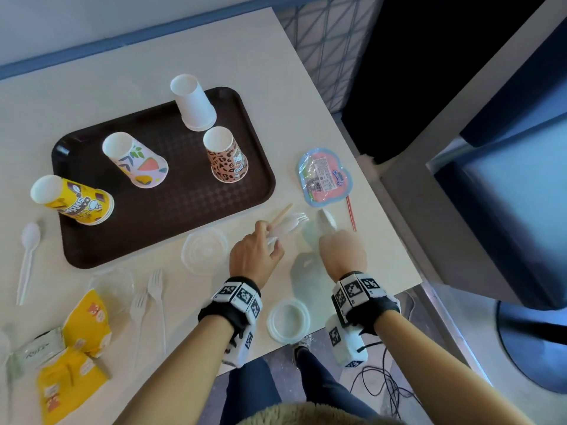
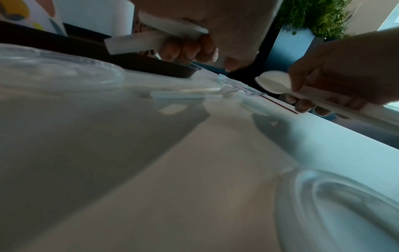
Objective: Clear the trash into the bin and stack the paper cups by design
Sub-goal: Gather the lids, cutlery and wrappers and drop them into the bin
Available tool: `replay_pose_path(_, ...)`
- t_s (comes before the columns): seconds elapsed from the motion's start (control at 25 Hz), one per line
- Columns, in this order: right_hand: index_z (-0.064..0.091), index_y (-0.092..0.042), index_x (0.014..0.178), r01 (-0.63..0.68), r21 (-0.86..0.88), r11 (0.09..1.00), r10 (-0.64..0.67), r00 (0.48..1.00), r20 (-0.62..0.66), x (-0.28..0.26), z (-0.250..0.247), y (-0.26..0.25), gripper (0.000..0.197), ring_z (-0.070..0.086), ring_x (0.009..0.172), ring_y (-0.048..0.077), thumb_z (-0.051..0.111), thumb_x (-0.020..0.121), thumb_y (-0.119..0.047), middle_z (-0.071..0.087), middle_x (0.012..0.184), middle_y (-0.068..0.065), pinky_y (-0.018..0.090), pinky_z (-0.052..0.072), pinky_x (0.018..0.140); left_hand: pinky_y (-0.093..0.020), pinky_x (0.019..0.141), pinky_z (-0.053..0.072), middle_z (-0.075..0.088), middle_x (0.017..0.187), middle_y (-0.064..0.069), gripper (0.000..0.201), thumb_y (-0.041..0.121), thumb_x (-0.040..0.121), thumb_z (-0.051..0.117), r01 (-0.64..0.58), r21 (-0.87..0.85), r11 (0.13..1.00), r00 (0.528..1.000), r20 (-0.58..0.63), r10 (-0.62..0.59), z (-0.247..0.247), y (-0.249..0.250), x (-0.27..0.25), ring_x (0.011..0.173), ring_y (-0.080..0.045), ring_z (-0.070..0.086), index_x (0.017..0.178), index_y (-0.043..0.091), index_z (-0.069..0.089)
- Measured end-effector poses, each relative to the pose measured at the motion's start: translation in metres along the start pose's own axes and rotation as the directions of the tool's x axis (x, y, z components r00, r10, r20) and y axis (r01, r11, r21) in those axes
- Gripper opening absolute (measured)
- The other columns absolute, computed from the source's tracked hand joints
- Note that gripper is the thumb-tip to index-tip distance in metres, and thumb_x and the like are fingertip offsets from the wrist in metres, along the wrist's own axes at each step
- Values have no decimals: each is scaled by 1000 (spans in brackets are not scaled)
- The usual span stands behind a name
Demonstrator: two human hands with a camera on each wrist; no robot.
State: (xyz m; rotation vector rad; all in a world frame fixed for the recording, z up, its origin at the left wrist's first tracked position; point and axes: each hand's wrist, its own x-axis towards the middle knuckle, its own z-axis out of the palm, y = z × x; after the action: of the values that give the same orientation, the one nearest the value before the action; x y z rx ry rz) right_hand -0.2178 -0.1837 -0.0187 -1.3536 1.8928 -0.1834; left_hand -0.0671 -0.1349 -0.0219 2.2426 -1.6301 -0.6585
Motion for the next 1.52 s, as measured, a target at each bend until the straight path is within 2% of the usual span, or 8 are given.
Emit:
replay_pose_path(0.12,41,-6,77,21,69,997,-13,995,-103,8,-16,6,18,50,75,36,39,88,-20,51,74,16,34,33,65,-40,72,47,69,102,-16,37,31,87,53,26,86,996,993,116,-36,6,3,13,92,-37,64,117,11,47)
replay_pose_path(0.32,51,-3,95,3,96,995,15,984,-180,39,-38,11,40,59,88,36,55,83,-41,64,90,17,33,39,68,-43,69,46,61,102,-19,25,21,86,55,4,101,995,997,72,-11,16,4,16,93,-38,60,104,4,56)
replay_pose_path(0.48,57,-4,99,39,1,999,-38,983,-179,67,-38,13,38,62,91,34,60,82,-37,69,95,14,28,37,66,-37,52,47,63,77,-21,19,12,74,63,-22,93,995,999,-46,26,15,2,11,75,-38,60,87,1,57)
replay_pose_path(0.6,60,-2,95,54,-93,994,-69,983,-171,81,-33,11,35,61,90,35,63,80,-34,68,95,16,29,38,65,-33,45,44,61,58,-19,20,19,70,54,-27,125,992,994,-99,40,11,-4,13,57,-35,58,82,3,58)
replay_pose_path(0.84,65,-1,97,-3,-159,987,-29,980,-198,93,-32,2,29,59,92,38,61,85,-27,62,105,20,31,36,65,-39,66,44,65,94,-18,22,20,84,55,154,59,986,988,7,-155,5,-6,24,86,-39,61,98,3,59)
replay_pose_path(1.08,63,3,94,-49,-195,979,15,986,-168,92,-41,-5,24,60,95,40,54,85,-17,63,103,24,35,42,71,-41,63,34,52,108,-17,22,21,87,55,173,115,978,982,57,-180,10,3,24,86,-42,57,95,0,57)
replay_pose_path(1.32,53,1,92,-33,-160,987,9,989,-145,57,-48,18,22,59,89,40,52,78,-16,64,95,23,34,38,67,-42,70,42,58,102,-17,24,17,81,61,127,118,985,987,84,-137,9,-4,7,97,-34,55,98,2,53)
replay_pose_path(1.52,49,1,99,142,-40,989,-146,980,-134,26,-45,12,22,56,79,39,48,84,-14,64,87,25,33,34,63,-40,67,44,60,93,-20,31,14,81,55,153,42,987,988,9,-154,-9,-5,-19,93,-35,54,110,4,51)
